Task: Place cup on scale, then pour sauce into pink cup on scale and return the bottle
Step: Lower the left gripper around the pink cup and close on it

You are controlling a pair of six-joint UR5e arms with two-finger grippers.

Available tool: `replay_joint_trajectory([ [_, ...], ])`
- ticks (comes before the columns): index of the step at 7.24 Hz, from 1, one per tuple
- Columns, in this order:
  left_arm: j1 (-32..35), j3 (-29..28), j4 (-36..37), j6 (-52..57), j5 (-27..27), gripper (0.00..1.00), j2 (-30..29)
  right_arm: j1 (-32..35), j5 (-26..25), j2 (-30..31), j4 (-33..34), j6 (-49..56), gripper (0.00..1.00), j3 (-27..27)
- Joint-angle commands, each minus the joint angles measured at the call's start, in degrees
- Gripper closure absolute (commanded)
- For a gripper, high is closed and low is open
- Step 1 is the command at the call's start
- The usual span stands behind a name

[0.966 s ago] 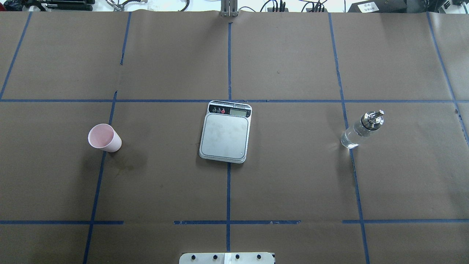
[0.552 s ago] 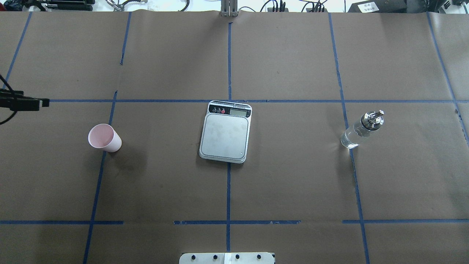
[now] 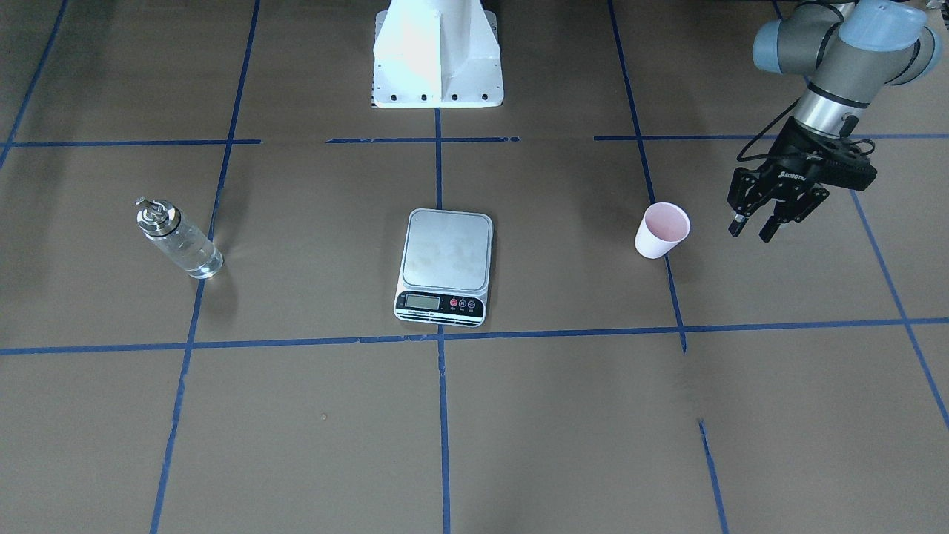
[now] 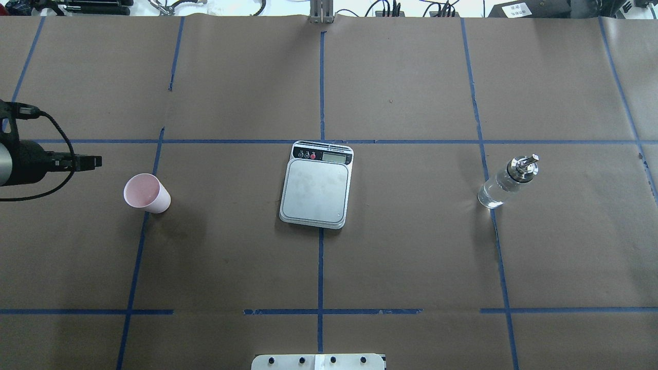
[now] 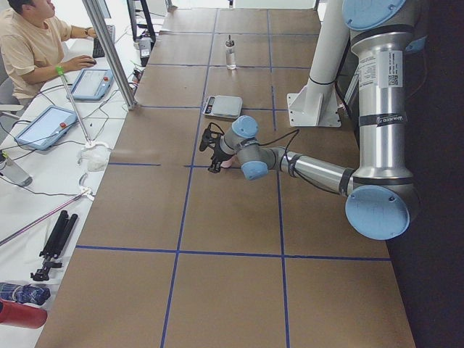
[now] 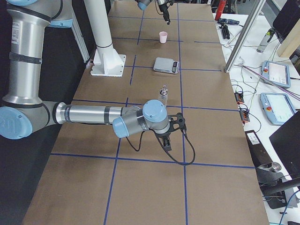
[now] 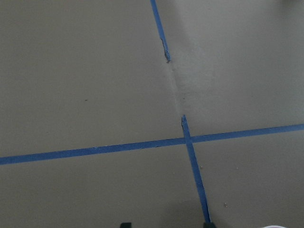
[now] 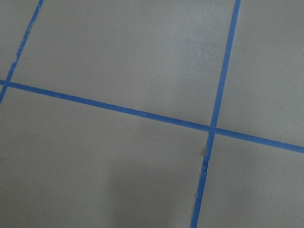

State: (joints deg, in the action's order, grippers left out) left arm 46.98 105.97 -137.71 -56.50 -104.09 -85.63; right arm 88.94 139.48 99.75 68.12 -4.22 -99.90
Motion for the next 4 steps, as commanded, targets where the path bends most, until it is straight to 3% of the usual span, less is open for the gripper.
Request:
replay_joint_trajectory([
  [1,-3.37,1.77,10.2,-0.71,0.99,0.43,-4.97,0.0,0.0,0.0,-0.01,0.09,0.0,0.06],
  [4,-8.55,1.69,12.03,-0.63,2.74,0.44,-5.25,0.0,-0.09,0.0,0.08,0.09,0.0,0.15],
])
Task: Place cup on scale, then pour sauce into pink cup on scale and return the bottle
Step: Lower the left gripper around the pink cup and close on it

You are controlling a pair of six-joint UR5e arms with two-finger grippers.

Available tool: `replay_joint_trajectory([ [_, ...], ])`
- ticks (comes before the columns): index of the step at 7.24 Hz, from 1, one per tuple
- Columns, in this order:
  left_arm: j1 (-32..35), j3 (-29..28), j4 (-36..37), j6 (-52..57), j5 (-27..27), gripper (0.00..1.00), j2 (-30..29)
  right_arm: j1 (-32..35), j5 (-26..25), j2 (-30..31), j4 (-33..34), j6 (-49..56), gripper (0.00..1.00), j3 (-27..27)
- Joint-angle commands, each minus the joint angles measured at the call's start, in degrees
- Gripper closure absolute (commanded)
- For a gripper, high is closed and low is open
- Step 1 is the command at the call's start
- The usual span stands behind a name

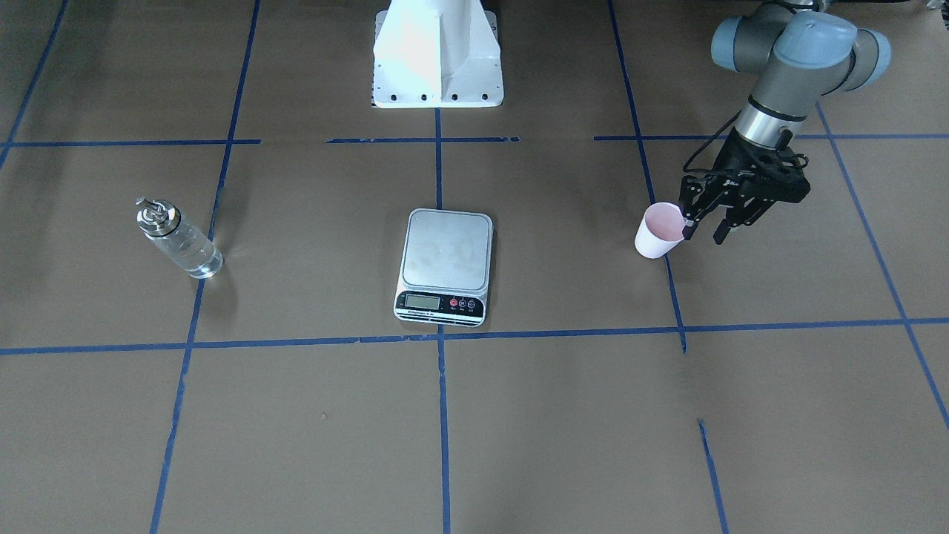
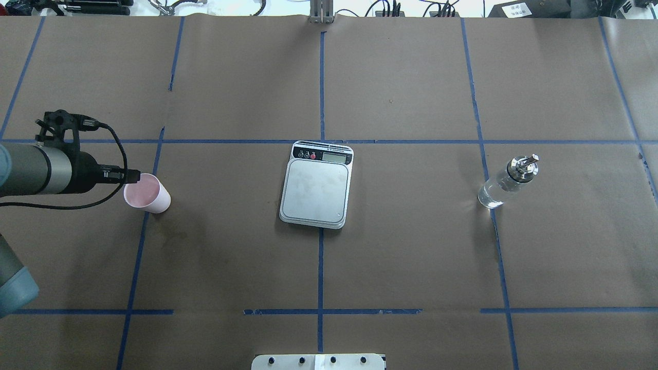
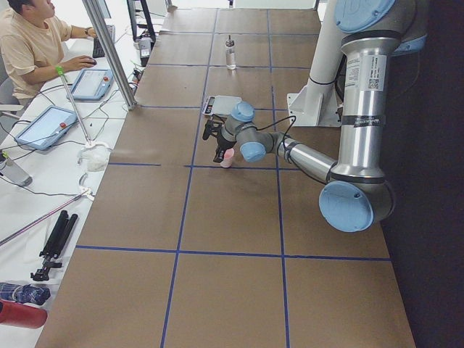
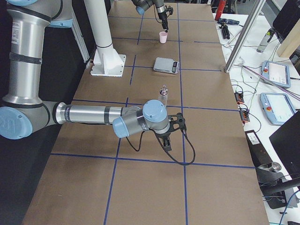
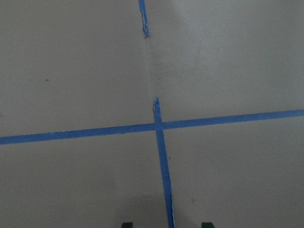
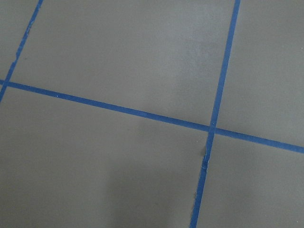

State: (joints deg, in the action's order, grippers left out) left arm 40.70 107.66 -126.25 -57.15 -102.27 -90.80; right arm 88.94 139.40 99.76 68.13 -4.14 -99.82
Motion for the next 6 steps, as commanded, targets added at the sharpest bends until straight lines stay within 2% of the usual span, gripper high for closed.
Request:
replay_joint_trajectory([
  [1,-2.82,0.35,0.48,0.02,0.93,0.47,0.01,0.0,-0.01,0.0,0.07,0.0,0.0,0.07],
  [2,-3.43,0.35,0.48,0.02,0.93,0.48,0.01,0.0,-0.1,0.0,-0.02,0.0,0.0,0.07],
  [3,-3.44,0.35,0.48,-0.07,0.93,0.79,0.18,0.0,-0.01,0.0,-0.02,-0.08,0.0,0.07],
  [4,-3.44,0.18,0.56,-0.07,1.02,1.0,0.45,0.0,-0.01,0.0,0.07,-0.08,0.0,0.07],
  [6,-3.44,0.27,0.56,0.02,0.93,1.0,-0.07,0.0,-0.01,0.0,0.07,0.0,0.0,0.07],
])
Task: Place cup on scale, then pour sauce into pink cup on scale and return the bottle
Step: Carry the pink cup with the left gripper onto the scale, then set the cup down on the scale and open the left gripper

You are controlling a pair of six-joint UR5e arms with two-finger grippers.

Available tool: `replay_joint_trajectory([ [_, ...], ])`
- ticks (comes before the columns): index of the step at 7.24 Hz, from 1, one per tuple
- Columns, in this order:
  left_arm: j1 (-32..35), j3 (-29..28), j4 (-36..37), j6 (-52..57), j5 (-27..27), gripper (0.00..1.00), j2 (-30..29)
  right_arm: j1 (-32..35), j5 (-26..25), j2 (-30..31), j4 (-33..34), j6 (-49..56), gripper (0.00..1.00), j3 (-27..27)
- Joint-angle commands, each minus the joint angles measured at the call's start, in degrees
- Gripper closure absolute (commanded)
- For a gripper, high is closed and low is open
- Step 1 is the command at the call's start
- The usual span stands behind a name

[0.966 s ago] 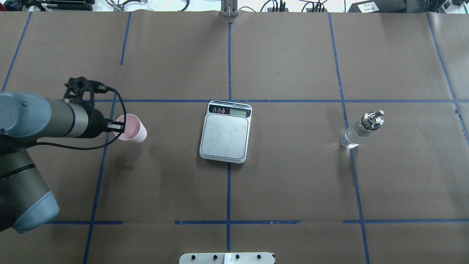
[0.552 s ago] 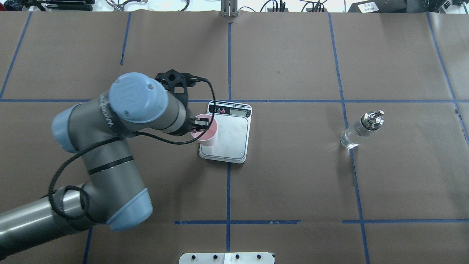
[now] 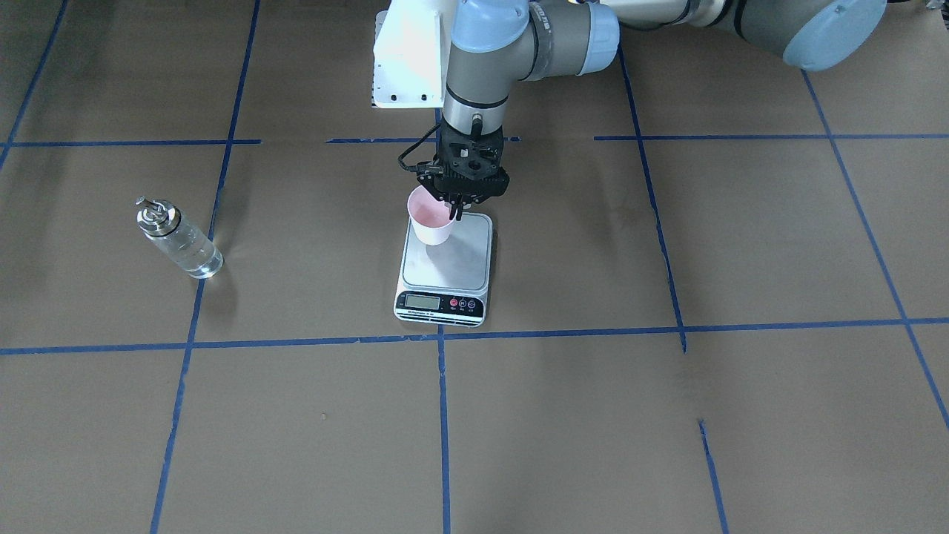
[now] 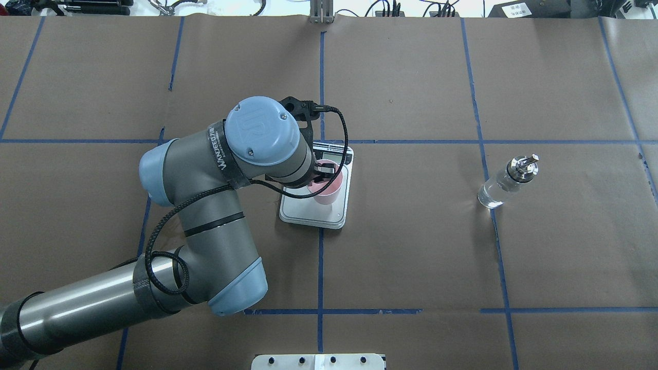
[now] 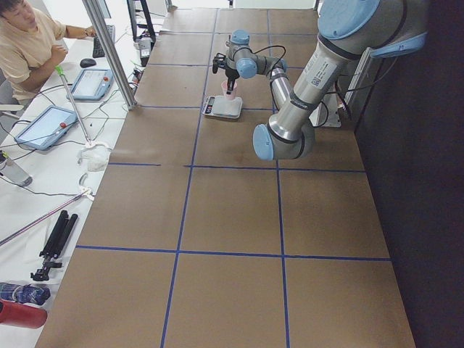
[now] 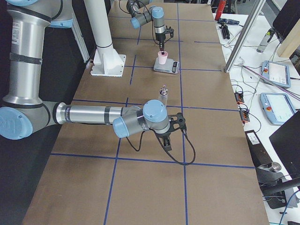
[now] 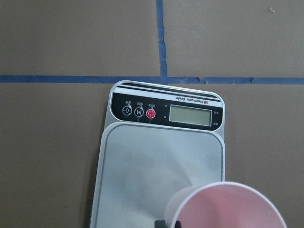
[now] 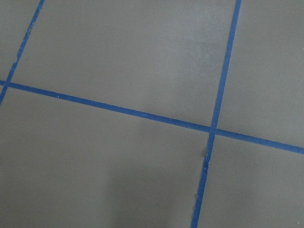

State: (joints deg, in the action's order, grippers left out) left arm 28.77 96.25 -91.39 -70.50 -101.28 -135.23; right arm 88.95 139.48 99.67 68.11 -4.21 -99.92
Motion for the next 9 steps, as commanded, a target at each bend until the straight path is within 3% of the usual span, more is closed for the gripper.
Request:
replay_joint_trajectory([
  [1,0.23,-0.36,-0.11,0.28,1.35,1.0,0.84,0.0,0.0,-0.01,0.0,-0.01,0.0,0.07],
  [2,0.24,-0.53,-1.06,0.28,1.44,1.0,0.93,0.0,0.0,-0.01,0.0,-0.01,0.0,0.07],
  [4,0.24,-2.11,-3.71,0.36,1.44,0.86,1.55,0.0,0.0,-0.01,0.0,-0.01,0.0,-0.02],
  [7,0.24,-2.2,-3.8,0.36,1.44,0.3,1.55,0.0,0.0,-0.01,0.0,-0.01,0.0,-0.02],
  [8,0.24,-1.86,-3.71,0.45,1.44,0.0,1.55,0.0,0.09,-0.01,0.0,-0.1,0.0,-0.19],
  [9,1.37,-0.72,-3.45,1.67,1.35,0.0,1.55,0.0,0.26,-0.35,-0.09,0.6,0.0,-0.63],
])
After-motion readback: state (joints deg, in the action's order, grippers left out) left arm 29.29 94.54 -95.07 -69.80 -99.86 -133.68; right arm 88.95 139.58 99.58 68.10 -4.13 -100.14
